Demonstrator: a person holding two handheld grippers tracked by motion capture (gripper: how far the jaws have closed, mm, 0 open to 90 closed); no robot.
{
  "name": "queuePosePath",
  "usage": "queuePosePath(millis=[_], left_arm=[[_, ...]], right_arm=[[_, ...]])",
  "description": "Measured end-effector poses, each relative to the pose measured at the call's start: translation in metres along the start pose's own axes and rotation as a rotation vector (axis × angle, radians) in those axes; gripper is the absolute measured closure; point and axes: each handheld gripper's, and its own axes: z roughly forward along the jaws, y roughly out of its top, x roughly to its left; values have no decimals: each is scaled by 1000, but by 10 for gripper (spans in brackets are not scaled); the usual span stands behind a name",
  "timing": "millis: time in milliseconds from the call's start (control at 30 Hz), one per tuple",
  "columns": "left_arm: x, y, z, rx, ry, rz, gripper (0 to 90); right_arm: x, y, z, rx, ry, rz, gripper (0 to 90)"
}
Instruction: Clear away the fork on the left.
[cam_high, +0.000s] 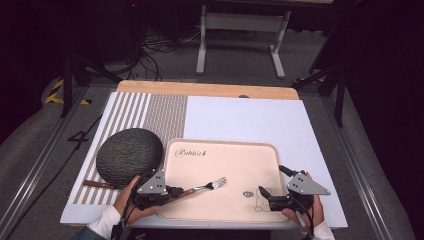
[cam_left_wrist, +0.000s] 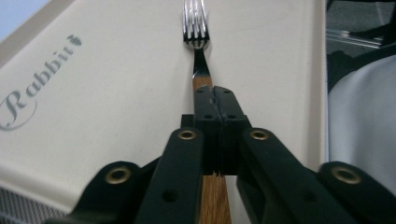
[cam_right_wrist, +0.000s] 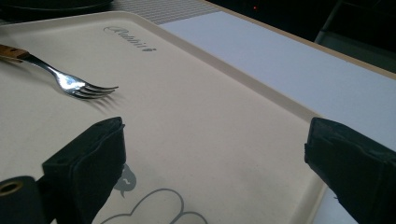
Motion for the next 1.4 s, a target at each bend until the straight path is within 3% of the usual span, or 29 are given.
queuePosePath(millis=[133, 167, 200, 267, 333, 433, 633, 700, 767, 900, 1167, 1400], left_arm=[[6, 12, 6, 9, -24, 63, 900], [6, 12, 6, 9, -24, 63, 900], [8, 19, 13, 17, -38, 98, 900], [10, 26, 21, 29, -66, 126, 900], [10, 29, 26, 40, -72, 144, 900], [10, 40, 44, 78, -140, 184, 900], [6, 49, 65, 103, -182, 238, 900], [4, 51, 70, 124, -155, 257, 900], [6, 53, 74, 145, -170, 267, 900], [8, 54, 82, 178, -151, 270, 900], [15, 54, 83, 186, -112, 265, 900], [29, 50, 76, 221, -18, 248, 900]], right_arm=[[0, 0, 1, 8, -4, -4, 62], [1, 0, 1, 9, -4, -3, 62], [1, 0, 2, 10, -5, -6, 62], [1, -1, 2, 16, -6, -6, 63], [1, -1, 2, 18, -7, -7, 62], [1, -2, 3, 19, -5, 0, 62], [0, -2, 2, 18, -4, -1, 63], [0, -2, 2, 20, -4, -2, 63], [0, -2, 2, 20, -4, -2, 63], [0, -2, 2, 23, -4, -4, 63], [0, -2, 3, 25, -5, -6, 63], [2, -2, 4, 30, 1, -4, 63]])
